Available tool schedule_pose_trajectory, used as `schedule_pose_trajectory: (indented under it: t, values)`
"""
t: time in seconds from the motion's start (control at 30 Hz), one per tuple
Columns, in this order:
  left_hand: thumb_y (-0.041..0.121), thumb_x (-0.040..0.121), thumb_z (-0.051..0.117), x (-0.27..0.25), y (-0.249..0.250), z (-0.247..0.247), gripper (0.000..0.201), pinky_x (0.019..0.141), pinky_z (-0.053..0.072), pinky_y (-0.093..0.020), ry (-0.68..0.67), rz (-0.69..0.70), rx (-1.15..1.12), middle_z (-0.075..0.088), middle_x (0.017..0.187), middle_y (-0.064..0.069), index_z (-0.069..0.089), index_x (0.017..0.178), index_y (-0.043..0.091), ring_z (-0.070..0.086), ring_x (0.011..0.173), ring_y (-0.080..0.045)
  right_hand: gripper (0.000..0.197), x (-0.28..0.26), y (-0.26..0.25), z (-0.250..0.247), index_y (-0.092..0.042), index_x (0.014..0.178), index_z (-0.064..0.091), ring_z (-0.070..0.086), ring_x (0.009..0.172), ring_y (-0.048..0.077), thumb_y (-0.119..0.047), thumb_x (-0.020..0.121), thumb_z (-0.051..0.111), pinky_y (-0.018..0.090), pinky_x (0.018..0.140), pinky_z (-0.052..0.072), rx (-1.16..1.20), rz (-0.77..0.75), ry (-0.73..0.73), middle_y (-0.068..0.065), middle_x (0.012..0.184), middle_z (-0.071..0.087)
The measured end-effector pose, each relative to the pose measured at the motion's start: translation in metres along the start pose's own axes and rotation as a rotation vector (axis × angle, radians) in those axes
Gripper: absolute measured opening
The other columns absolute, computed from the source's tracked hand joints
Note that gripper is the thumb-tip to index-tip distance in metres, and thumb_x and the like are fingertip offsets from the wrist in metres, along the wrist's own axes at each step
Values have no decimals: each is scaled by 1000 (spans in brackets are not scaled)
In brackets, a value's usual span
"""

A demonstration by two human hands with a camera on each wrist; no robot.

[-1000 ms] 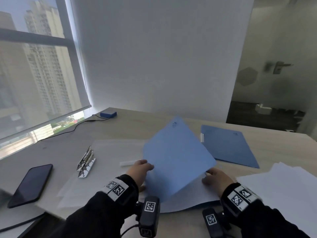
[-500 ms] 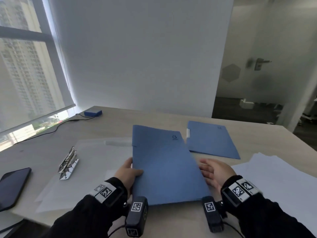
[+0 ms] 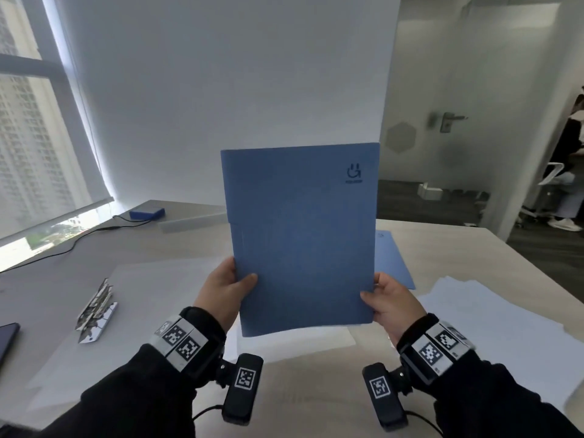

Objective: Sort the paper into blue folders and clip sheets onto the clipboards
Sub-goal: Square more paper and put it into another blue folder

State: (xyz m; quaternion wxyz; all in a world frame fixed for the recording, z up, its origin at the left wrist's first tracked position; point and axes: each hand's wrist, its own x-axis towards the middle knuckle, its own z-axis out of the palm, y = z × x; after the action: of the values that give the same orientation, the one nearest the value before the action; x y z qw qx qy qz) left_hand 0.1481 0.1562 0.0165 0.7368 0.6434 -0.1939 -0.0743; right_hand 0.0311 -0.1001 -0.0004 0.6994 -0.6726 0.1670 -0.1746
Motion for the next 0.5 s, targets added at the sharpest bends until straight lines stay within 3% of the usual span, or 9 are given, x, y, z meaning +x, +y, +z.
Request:
schedule_pose_trajectory:
  t: [0.17,0.27,0.4,0.5]
  values:
    - [17,77,62,-5,-27,4,21,98,48,-53,-6,-103,123,75,105,2,68,95,27,68,103,-25,34,-2,23,-6,-7,105,67,70,96,32,15,89,47,47,90,54,-57,56,-16,13,102,75]
    - [16,88,61,-6,-34,7,18,98,50,-46,7,-85,189,75,104,7,66,97,30,68,102,-19,32,-5,26,-6,-14,106,68,69,103,30,7,93,47,50,96,51,-51,59,-43,14,112,73]
    - [6,94,53,-5,-22,12,22,93,49,-38,0,-106,56,75,102,5,65,102,23,68,100,-20,31,-14,10,-9,-25,105,66,71,90,11,-3,98,46,31,73,56,-47,14,-74,-9,100,75]
    - [6,94,53,-3,-17,12,20,89,51,-39,-13,-134,0,74,109,-4,64,106,19,69,99,-24,26,-19,3,-11,-27,109,64,71,83,20,-11,99,46,31,53,52,-106,-54,-60,-6,99,75]
